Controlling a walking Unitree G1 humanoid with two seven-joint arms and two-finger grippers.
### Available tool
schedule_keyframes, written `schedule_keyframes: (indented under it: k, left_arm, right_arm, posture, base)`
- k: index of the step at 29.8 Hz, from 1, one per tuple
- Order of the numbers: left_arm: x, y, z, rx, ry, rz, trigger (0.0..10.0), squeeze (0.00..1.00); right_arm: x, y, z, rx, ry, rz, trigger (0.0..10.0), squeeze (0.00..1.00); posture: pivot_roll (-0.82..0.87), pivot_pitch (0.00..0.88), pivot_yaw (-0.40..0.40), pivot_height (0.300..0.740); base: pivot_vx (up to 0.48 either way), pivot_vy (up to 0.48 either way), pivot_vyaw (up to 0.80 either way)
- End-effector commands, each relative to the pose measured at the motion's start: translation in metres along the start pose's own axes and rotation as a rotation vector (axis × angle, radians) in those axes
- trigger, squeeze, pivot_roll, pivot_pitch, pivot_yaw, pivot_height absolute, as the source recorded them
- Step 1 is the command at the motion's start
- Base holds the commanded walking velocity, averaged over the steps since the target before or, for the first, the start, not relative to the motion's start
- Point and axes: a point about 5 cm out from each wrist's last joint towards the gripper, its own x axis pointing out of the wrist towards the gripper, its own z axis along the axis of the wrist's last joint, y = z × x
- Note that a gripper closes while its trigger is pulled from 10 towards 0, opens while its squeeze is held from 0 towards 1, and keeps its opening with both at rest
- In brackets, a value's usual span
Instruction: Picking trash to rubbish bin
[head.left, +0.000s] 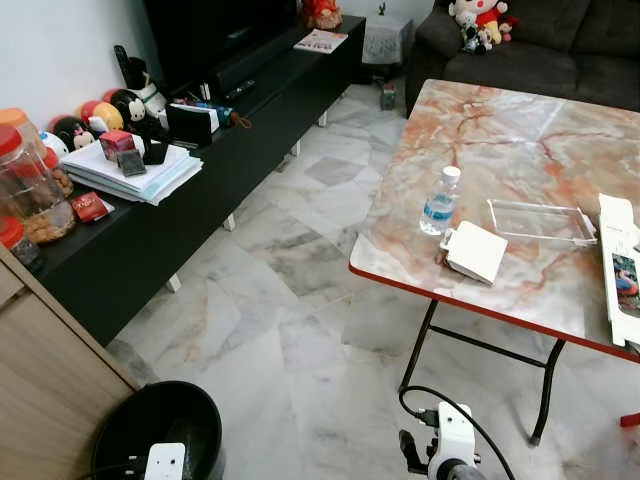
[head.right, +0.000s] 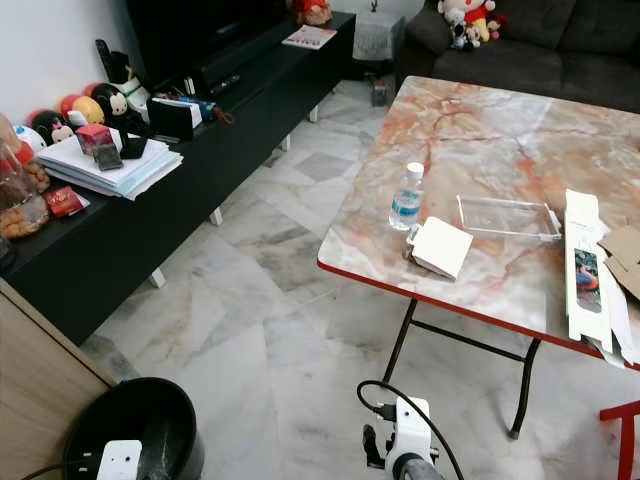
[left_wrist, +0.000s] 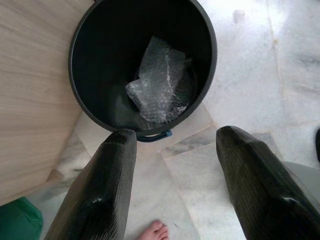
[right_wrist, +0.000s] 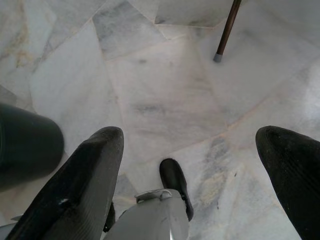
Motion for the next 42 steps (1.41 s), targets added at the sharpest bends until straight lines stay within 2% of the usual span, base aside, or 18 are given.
schedule_keyframes:
  k: [1, 6, 8, 37, 42]
  left_arm:
    - [-0.0007, 0.0012, -0.0033, 0.005, 0.014, 0.012, 10.0, 0.00]
    - [-0.0004, 0.0010, -0.0022, 0.034, 0.009, 0.011, 10.0, 0.00]
    - [-0.0006, 0.0007, -0.0025, 0.008, 0.009, 0.012, 10.0, 0.00]
    - [0.0004, 0.0020, 0.0003, 0.019, 0.000, 0.012, 10.0, 0.00]
    - [0.0001, 0.0020, 0.0015, 0.005, -0.016, 0.011, 10.0, 0.00]
  right_arm:
    - [0.0003, -0.0005, 0.0015, 0.003, -0.001, -0.005, 10.0, 0.00]
    - [0.0005, -0.0005, 0.0023, 0.002, -0.003, -0.005, 10.0, 0.00]
    - [0.0007, -0.0002, 0.0031, 0.002, -0.005, -0.005, 10.0, 0.00]
    - [0.0008, 0.0019, 0.0026, 0.015, -0.006, 0.002, 10.0, 0.00]
    - [0.0019, 0.0049, 0.0087, 0.017, -0.033, 0.028, 10.0, 0.00]
  posture:
    - [0.06, 0.068, -0.007, 0.740]
    - [0.06, 0.069, -0.009, 0.740]
    - [0.06, 0.068, -0.010, 0.740]
    - [0.06, 0.064, -0.001, 0.740]
    - [0.06, 0.064, -0.001, 0.740]
  base:
    - [0.000, 0.000, -0.80]
    - [0.000, -0.192, -0.80]
    - [0.000, -0.240, -0.80]
    - [0.000, 0.000, -0.80]
    - [0.000, 0.000, -0.29]
